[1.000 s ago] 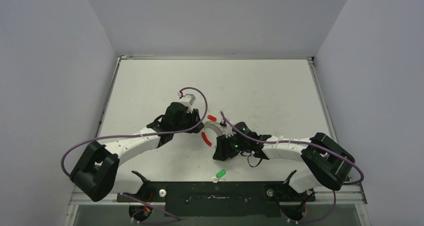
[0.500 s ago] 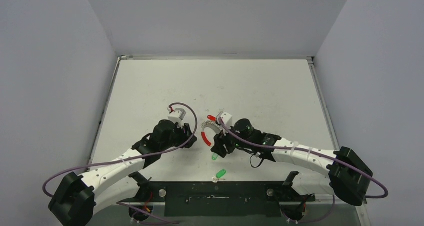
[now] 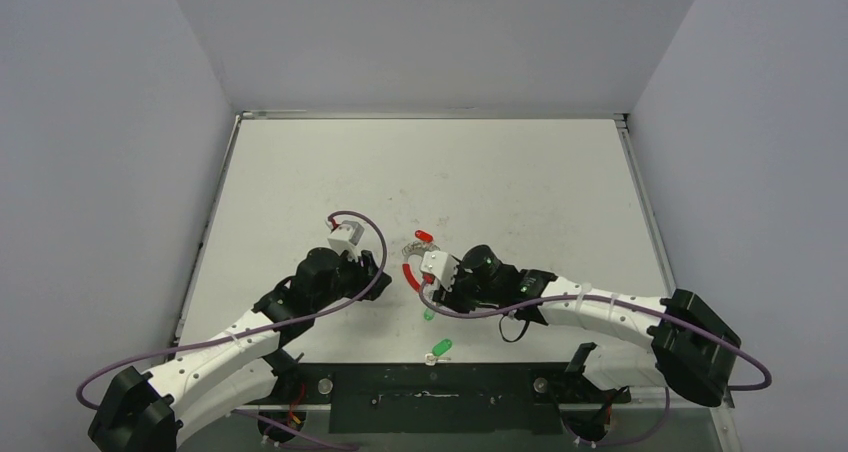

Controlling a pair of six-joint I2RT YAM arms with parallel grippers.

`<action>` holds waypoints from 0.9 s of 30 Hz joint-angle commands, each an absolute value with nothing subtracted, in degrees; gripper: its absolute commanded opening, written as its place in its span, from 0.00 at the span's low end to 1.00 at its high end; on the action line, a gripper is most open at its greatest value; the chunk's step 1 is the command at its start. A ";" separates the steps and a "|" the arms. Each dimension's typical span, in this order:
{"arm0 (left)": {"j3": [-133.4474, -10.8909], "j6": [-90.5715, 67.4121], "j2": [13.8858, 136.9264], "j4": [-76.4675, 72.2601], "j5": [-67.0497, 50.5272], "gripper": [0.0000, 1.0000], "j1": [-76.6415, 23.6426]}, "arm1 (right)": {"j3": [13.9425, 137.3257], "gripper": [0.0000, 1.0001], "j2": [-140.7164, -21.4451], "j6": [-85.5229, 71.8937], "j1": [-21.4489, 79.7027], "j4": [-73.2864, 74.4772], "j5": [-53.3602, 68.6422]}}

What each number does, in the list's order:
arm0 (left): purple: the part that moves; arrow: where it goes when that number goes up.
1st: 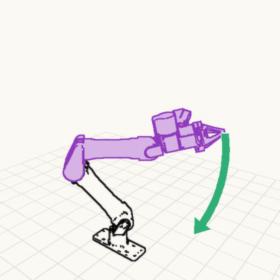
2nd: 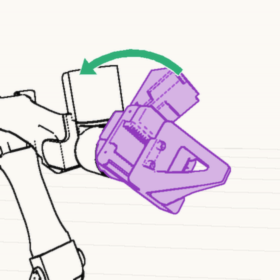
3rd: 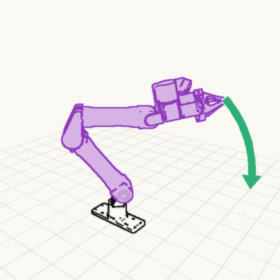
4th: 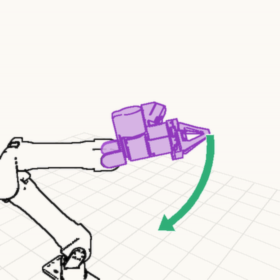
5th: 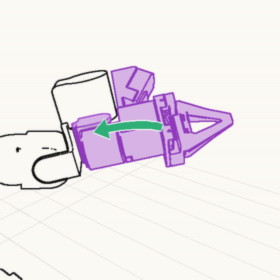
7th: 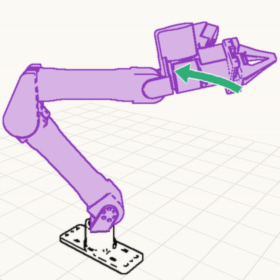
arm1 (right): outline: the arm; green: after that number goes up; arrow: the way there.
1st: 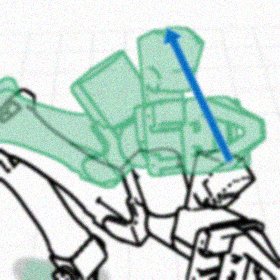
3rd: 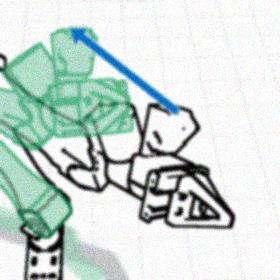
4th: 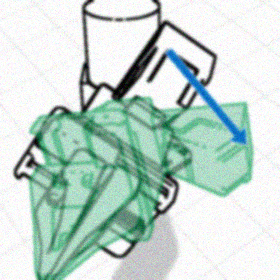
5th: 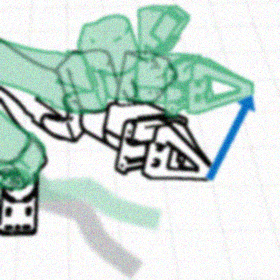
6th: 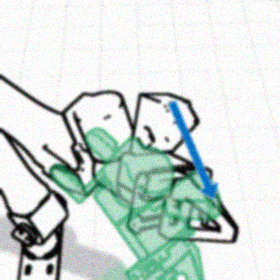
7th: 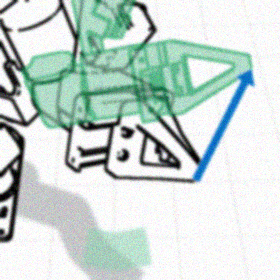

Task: Put the keys on the keyring

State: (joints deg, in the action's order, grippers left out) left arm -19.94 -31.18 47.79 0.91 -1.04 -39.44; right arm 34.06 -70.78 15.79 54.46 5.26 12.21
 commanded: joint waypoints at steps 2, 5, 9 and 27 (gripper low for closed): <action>-20.38 -32.07 47.31 -0.26 -0.44 0.44 -39.84 | 36.36 0.43 -75.00 24.63 55.42 4.45 10.29; -20.50 -32.17 47.13 -0.26 -0.44 0.44 -39.85 | 38.34 0.43 -77.92 26.85 56.37 5.75 9.51; -20.57 -32.26 46.86 -0.26 -0.44 0.44 -39.95 | 39.68 0.43 -80.47 29.18 57.67 6.67 8.54; -20.12 -32.53 46.56 -0.26 1.04 0.44 -40.02 | 41.98 0.36 -86.14 28.80 58.63 4.48 5.91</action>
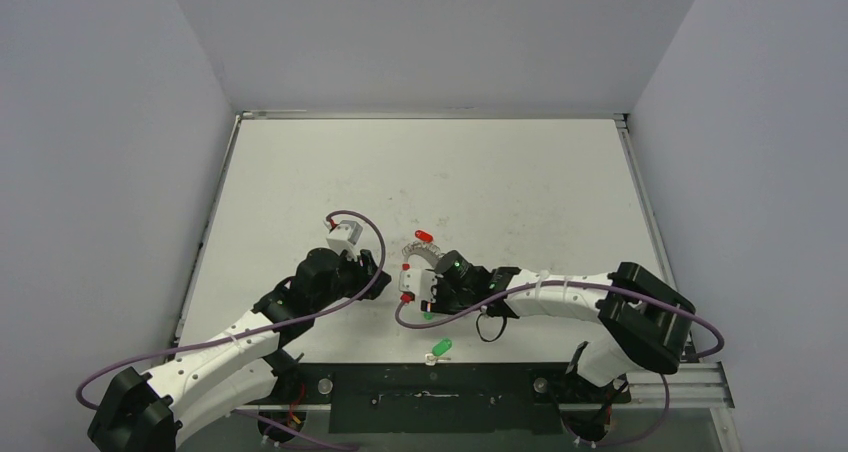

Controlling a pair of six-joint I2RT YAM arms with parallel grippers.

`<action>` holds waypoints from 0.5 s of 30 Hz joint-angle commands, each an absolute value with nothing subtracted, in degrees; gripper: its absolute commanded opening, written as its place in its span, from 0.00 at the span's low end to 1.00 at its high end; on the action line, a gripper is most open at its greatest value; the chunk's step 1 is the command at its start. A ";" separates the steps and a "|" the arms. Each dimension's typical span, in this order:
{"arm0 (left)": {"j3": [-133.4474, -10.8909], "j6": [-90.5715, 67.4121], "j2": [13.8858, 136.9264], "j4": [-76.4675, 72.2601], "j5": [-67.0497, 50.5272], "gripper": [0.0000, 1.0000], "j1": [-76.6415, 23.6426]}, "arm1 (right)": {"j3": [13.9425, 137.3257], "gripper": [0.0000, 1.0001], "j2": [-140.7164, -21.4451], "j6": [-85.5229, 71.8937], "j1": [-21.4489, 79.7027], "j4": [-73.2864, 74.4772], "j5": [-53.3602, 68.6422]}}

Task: Put the keys on the keyring

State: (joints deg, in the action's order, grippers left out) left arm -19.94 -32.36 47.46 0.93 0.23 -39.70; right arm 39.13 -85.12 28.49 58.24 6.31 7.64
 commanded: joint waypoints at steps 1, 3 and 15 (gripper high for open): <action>-20.07 -32.59 46.50 -0.19 1.05 0.44 -40.03 | 42.12 0.34 -86.50 28.67 58.63 4.21 5.53; -20.11 -32.61 46.32 -0.09 1.09 0.44 -40.08 | 42.63 0.27 -87.32 28.70 58.65 4.29 5.54; -19.18 -32.37 44.75 1.85 1.80 0.44 -40.06 | 42.86 0.00 -83.03 30.59 58.67 9.94 4.75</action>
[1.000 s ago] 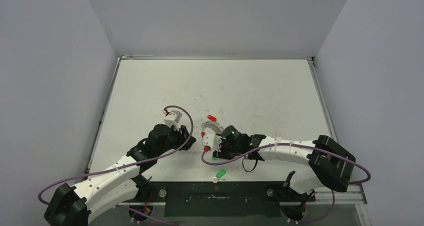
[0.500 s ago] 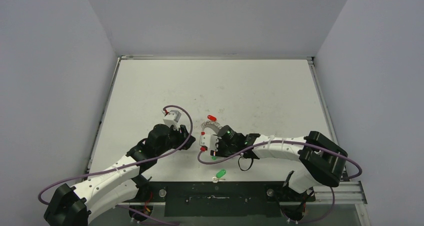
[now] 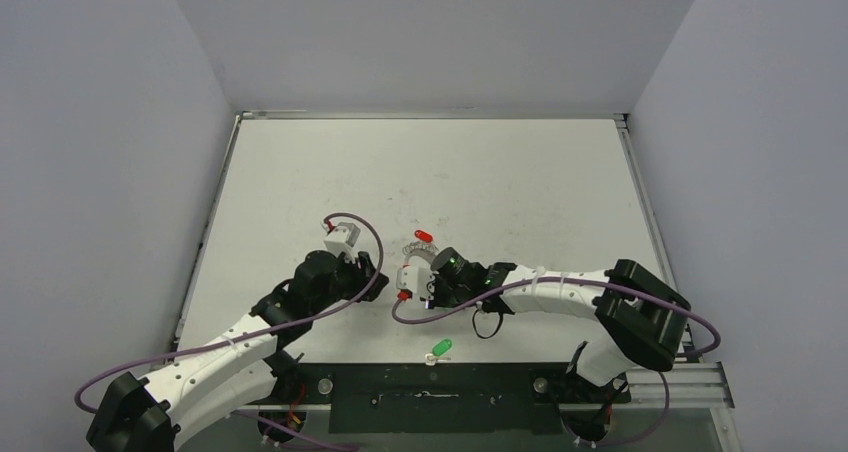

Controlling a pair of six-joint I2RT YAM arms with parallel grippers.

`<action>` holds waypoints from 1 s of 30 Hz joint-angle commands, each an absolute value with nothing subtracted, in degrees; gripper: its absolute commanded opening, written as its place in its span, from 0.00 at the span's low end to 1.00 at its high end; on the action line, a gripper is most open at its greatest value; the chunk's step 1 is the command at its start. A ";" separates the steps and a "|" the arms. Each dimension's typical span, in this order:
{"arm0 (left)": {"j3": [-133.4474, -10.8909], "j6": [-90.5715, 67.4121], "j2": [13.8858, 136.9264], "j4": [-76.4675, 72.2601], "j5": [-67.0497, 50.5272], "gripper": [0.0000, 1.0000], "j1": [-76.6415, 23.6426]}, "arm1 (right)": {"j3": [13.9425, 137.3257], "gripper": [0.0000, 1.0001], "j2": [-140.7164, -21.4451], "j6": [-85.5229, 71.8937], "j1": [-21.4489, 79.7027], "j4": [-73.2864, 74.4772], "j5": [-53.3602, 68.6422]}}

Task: Put the keys on the keyring

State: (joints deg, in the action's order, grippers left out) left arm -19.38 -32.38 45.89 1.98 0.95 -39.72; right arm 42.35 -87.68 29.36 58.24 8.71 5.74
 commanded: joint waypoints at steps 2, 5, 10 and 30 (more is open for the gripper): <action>-19.16 -32.16 44.65 1.80 1.75 0.44 -40.03 | 42.36 0.00 -80.74 30.91 58.63 10.42 5.61; -19.16 -31.59 44.50 1.55 1.29 0.44 -40.15 | 41.90 0.00 -77.68 31.20 58.54 11.03 6.94; -19.03 -29.38 44.07 -0.75 -1.44 0.42 -40.25 | 42.58 0.00 -73.15 31.53 57.87 12.82 10.42; -19.01 -25.92 39.37 3.26 1.07 0.41 -42.78 | 39.00 0.06 -87.35 15.58 57.01 -8.93 22.54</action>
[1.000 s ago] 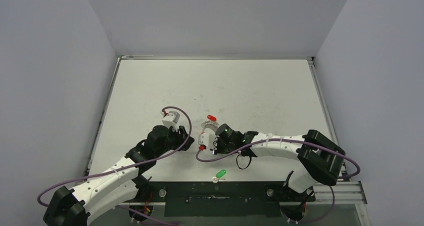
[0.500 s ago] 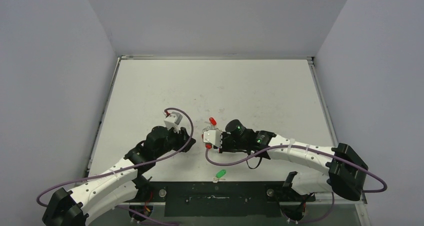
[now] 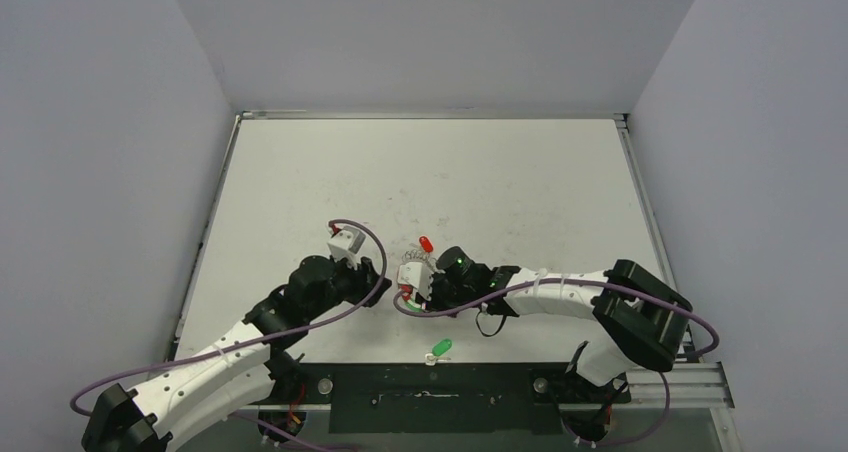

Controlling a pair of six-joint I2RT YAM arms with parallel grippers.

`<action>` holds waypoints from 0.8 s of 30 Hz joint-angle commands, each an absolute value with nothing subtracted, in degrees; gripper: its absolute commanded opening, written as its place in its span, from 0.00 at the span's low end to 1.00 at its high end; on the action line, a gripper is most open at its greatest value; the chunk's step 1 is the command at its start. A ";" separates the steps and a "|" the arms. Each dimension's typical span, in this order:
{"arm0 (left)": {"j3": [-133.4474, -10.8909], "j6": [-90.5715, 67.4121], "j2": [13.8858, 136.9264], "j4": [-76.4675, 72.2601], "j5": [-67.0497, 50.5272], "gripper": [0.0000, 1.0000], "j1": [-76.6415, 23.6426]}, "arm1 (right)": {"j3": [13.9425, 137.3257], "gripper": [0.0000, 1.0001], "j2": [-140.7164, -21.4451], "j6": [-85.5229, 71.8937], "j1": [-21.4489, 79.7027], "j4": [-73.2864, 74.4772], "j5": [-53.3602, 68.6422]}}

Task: Put the keys on the keyring

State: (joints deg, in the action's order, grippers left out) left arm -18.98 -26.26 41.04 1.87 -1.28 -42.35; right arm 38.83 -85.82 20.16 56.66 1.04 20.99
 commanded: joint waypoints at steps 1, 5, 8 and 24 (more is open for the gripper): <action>-18.92 -25.99 39.04 3.44 1.32 0.41 -42.79 | 39.02 0.08 -87.78 15.30 57.10 -9.32 22.44; -18.57 -26.01 37.99 3.94 1.79 0.41 -42.78 | 38.30 0.15 -87.17 14.53 57.20 -10.19 21.59; -18.25 -26.01 37.38 4.12 1.86 0.42 -42.85 | 36.95 0.20 -84.59 14.33 57.22 -10.86 20.67; -17.32 -26.62 36.41 4.59 2.05 0.42 -42.82 | 37.83 0.25 -82.17 19.57 57.43 -3.70 20.61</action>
